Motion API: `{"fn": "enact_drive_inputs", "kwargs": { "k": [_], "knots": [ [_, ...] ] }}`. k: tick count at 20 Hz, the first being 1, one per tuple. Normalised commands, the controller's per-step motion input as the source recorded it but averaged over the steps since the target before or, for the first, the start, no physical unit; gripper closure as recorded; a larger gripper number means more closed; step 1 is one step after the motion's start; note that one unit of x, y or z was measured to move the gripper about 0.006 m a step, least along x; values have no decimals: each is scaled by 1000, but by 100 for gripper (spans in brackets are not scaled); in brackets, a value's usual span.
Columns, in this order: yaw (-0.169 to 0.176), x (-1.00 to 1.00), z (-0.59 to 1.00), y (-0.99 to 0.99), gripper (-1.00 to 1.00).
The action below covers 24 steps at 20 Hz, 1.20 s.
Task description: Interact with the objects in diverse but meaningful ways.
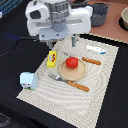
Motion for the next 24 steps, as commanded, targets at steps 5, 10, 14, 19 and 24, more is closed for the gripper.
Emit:
{"fn": "enact_drive_inputs", "kwargs": {
  "k": [5, 10, 14, 19, 24],
  "knots": [
    [87, 522, -4, 502, -100],
    [77, 511, 145, 618, -100],
    [147, 384, 0, 631, -100],
    [207, 255, -181, 444, -100],
    [221, 202, -119, 211, -100]
  ]
}}
